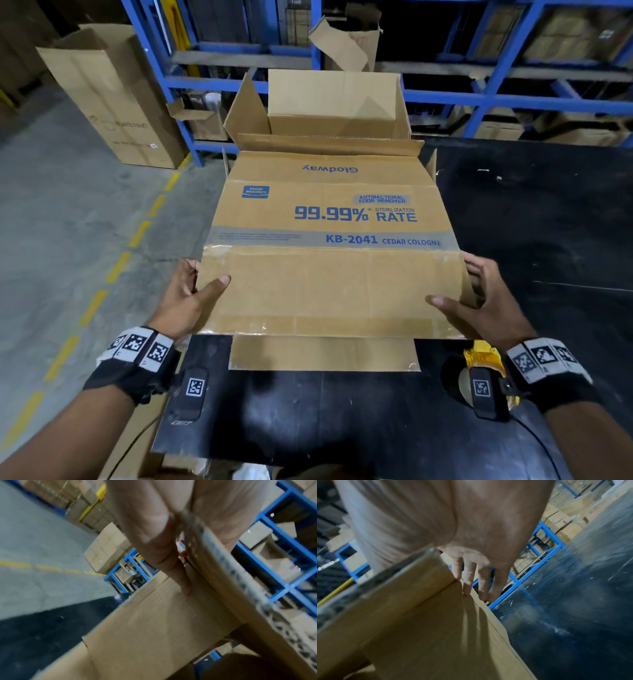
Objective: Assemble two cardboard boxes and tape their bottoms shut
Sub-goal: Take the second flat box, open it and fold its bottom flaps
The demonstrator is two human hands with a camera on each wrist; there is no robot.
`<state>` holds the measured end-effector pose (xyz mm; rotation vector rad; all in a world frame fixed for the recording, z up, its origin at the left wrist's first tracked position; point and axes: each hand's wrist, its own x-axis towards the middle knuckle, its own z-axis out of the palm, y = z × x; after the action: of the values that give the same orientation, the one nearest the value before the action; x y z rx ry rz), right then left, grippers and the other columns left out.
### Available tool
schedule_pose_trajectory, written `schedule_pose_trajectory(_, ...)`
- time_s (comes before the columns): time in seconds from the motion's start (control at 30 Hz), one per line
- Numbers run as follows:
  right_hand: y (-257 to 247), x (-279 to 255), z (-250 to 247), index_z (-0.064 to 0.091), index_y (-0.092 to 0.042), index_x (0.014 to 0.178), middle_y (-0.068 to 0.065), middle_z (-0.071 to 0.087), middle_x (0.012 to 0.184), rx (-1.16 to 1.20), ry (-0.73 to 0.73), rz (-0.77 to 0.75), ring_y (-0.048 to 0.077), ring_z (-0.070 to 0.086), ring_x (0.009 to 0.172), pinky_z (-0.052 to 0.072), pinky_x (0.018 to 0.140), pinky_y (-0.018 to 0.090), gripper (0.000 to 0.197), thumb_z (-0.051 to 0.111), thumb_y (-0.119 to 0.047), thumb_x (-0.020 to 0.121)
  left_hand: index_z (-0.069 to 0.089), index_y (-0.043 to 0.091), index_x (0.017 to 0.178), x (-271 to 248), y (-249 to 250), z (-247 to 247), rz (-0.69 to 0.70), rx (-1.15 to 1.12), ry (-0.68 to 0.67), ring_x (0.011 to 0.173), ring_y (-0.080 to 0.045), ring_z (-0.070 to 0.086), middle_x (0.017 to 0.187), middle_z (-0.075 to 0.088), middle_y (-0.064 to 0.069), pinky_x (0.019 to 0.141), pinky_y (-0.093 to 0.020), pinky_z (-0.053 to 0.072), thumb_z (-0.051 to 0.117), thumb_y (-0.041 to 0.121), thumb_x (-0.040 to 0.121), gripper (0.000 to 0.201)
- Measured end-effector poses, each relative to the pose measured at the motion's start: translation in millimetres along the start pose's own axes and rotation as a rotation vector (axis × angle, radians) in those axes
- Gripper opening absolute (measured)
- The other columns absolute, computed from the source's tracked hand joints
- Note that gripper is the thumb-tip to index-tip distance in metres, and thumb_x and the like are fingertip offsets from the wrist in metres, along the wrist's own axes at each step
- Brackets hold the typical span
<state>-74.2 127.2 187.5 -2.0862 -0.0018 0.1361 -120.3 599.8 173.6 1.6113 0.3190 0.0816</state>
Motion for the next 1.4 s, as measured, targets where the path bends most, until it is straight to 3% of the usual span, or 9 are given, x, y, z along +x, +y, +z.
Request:
schedule_pose_trajectory(0.13,-2.3,7.3,2.0,0.018,-0.047,0.151,-0.022,0.045,0.140,0.003,-0.010,-0.011,-0.002,0.052,0.121,0.046,0.100,0.033,0.121,0.094,-0.047,0.056,0.044,0.019,0.124,-1.3,5.4,-10.3,0.009,0.166,0.015,0.112,-0.026,0.065,0.120,0.066,-0.007,0.095,-0.036,0.047,0.082,0.038,0.076,0.064)
schedule_pose_trajectory(0.27,-16.6,19.5,-5.2,0.004,-0.056,0.153,-0.017,0.042,0.146,-0.065,-0.087,-0.005,0.008,0.049,0.125,0.041,0.102,0.036,0.126,0.090,-0.048,0.061,0.024,0.042,0.154,2.7,21.8,-17.1,0.053,0.266,-0.174,0.127,-0.002,0.053,0.138,0.055,0.015,0.112,-0.037,0.037,0.090,0.030,0.078,0.101)
schedule_pose_trajectory(0.43,-16.3,25.6,-4.5,0.019,-0.055,0.151,-0.007,0.042,0.143,-0.244,-0.106,0.051,0.014,0.045,0.123,0.043,0.102,0.045,0.115,0.085,-0.062,0.057,0.030,0.048,0.154,5.8,16.1,-28.0,0.096,0.319,-0.238,0.146,-0.022,0.044,0.159,0.041,0.019,0.121,-0.055,0.033,0.091,0.047,0.065,0.107)
schedule_pose_trajectory(0.6,-21.4,27.6,-8.2,0.027,-0.052,0.150,-0.030,0.049,0.128,-0.175,-0.143,0.023,-0.008,0.051,0.112,0.045,0.102,0.037,0.115,0.087,-0.065,0.053,0.027,0.053,0.154,20.1,18.7,-36.2,0.036,0.277,-0.228,0.138,-0.022,0.054,0.148,0.059,0.001,0.118,-0.053,0.039,0.092,0.045,0.072,0.105)
schedule_pose_trajectory(0.83,-18.6,23.9,-3.0,0.021,-0.058,0.150,-0.023,0.040,0.145,-0.209,-0.130,-0.002,0.011,0.045,0.129,0.043,0.108,0.045,0.119,0.077,-0.080,0.047,0.023,0.054,0.156,21.1,9.0,-31.8,0.149,0.511,-0.272,0.145,0.019,0.017,0.154,0.023,0.044,0.124,-0.035,0.018,0.075,0.051,0.087,0.086)
schedule_pose_trajectory(1.0,-20.8,29.9,-7.4,0.015,-0.056,0.152,-0.013,0.032,0.133,-0.373,-0.108,0.007,0.013,0.041,0.120,0.047,0.095,0.043,0.133,0.067,-0.095,0.035,0.022,0.060,0.154,17.4,17.6,-29.5,0.177,0.656,-0.276,0.148,-0.001,0.033,0.159,0.037,0.020,0.125,-0.043,0.024,0.067,0.075,0.075,0.093)
schedule_pose_trajectory(1.13,-16.4,30.5,4.6,0.002,-0.064,0.149,-0.017,0.025,0.152,-0.319,-0.189,0.015,0.015,0.036,0.135,0.040,0.110,0.051,0.130,0.077,-0.084,0.045,0.008,0.074,0.147,11.8,13.9,-17.1,0.080,0.855,-0.192,0.125,-0.017,0.038,0.143,0.025,-0.003,0.115,-0.046,0.037,0.061,0.090,0.062,0.101)
schedule_pose_trajectory(1.3,-19.3,31.1,8.1,0.006,-0.069,0.146,-0.014,0.034,0.154,-0.235,-0.183,0.034,0.019,0.041,0.137,0.037,0.113,0.052,0.123,0.088,-0.065,0.055,0.016,0.068,0.151,15.3,4.3,-21.5,0.103,0.687,-0.211,0.156,-0.013,0.013,0.165,0.021,0.010,0.126,-0.049,0.022,0.073,0.078,0.071,0.099)
schedule_pose_trajectory(1.4,-17.8,28.7,7.5,0.006,-0.071,0.145,-0.012,0.036,0.154,-0.211,-0.170,0.042,0.019,0.042,0.137,0.037,0.113,0.053,0.122,0.089,-0.063,0.055,0.012,0.057,0.158,14.5,2.1,-21.8,0.174,0.537,-0.273,0.156,0.001,0.009,0.167,0.020,0.025,0.128,-0.046,0.015,0.074,0.066,0.079,0.101)
